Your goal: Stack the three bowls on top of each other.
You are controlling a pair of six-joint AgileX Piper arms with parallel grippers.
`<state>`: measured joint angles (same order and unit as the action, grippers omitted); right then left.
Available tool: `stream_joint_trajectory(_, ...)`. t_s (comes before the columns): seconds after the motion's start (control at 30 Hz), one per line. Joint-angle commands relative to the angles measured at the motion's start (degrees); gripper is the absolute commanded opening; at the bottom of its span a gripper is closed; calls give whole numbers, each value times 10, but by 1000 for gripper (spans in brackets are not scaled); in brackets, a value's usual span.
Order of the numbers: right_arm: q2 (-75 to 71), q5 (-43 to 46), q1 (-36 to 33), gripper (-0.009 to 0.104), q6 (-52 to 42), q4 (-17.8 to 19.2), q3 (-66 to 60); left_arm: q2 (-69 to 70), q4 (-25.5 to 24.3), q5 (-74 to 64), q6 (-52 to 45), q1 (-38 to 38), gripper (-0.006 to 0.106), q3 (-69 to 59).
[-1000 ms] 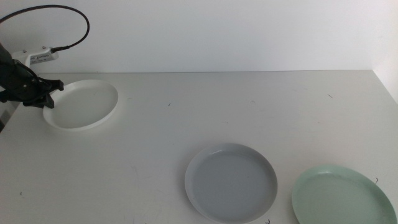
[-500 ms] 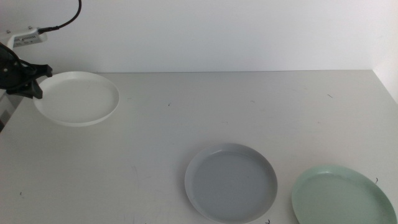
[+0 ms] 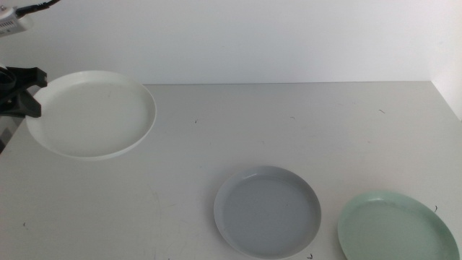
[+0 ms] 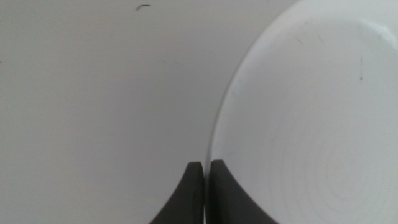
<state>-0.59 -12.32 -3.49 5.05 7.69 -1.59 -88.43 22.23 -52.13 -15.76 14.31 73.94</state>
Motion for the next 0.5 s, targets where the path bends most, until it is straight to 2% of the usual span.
stream_joint_trajectory(0.0, -16, 44, 4, 48, -3, 10, 3, 51, 26, -7, 5, -20, 0, 2)
stream_joint_trajectory(0.23, -16, 44, 4, 48, -3, 10, 3, 81, 38, -49, 13, -96, 0, -2)
stream_joint_trajectory(0.47, -16, 44, 4, 48, -3, 10, 3, 75, 39, -33, 44, -191, 0, -2)
